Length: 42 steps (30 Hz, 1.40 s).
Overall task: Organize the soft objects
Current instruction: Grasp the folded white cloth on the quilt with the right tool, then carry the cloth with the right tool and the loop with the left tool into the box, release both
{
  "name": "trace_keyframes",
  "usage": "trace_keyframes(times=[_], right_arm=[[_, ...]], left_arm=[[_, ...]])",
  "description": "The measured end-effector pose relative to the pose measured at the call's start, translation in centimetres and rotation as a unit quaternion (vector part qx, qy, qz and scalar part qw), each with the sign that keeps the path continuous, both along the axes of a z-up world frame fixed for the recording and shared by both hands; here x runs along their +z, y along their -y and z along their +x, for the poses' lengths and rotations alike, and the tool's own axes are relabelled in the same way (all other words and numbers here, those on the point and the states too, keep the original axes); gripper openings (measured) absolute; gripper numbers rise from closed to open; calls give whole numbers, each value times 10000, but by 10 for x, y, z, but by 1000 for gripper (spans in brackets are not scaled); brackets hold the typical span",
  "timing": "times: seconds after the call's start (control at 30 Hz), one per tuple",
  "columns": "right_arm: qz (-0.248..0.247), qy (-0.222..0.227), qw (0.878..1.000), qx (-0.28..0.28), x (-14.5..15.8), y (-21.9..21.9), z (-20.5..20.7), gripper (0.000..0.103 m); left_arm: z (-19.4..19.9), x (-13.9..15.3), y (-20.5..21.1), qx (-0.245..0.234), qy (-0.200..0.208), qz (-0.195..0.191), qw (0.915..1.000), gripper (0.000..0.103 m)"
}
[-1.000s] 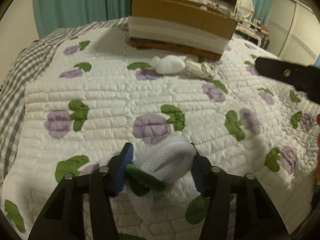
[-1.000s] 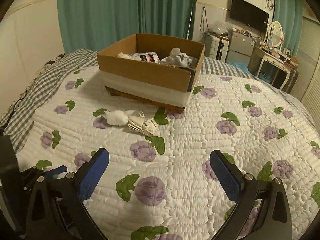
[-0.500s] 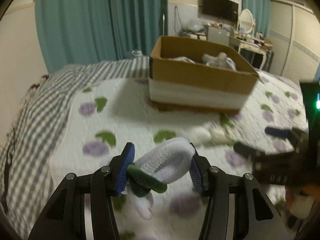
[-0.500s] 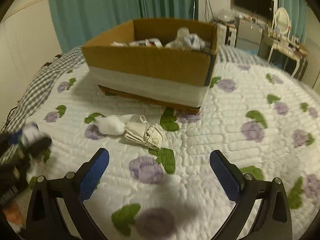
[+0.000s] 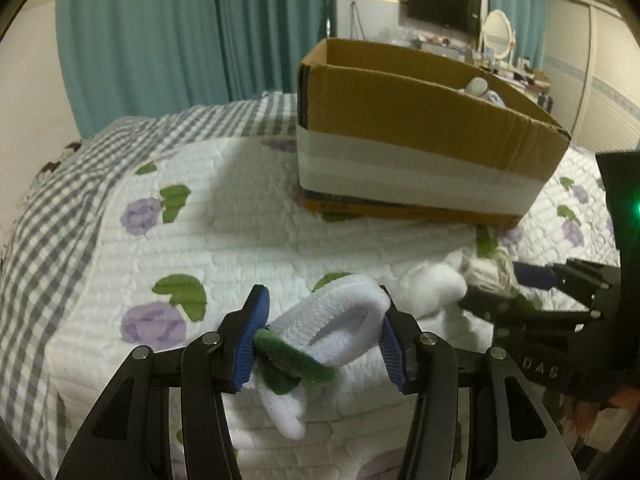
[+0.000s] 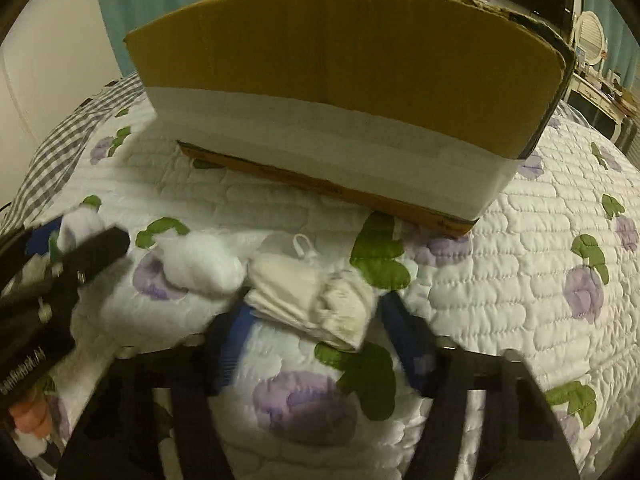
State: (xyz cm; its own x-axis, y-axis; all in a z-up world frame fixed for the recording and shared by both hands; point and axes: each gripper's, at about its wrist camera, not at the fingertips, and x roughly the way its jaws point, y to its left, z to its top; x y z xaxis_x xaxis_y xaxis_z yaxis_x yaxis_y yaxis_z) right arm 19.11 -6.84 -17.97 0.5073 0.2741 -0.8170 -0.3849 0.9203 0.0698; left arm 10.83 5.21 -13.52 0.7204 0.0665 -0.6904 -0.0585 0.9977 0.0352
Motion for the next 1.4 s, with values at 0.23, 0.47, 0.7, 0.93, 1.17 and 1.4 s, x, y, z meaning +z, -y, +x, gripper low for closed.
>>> trace_keyframes(times=[0.23,0.47,0.7,0.93,1.17,1.4], right_arm=[[-161,593,9979,-181,27,7,-21,55],[-277,1250,9917,-81,88,4,-52,55],[44,1907,9816,-4,157,13,-69,55],[441,2284,9724,-163,210,34,-44,55],[409,2417,9693,-202,228,37,7,55],[454,2133,9757,-191,205,36,70,55]], left_arm=[[-17,10,8,-74,115,105,9999,51],[-34,45,17,-164,416,210,9988,51],[-35,104,25,-211,869,280,9956,51],[2,154,39,-298,1318,468,9897,51],[60,150,53,-385,1312,536,9892,51],[115,118,69,-671,1059,554,9906,57]])
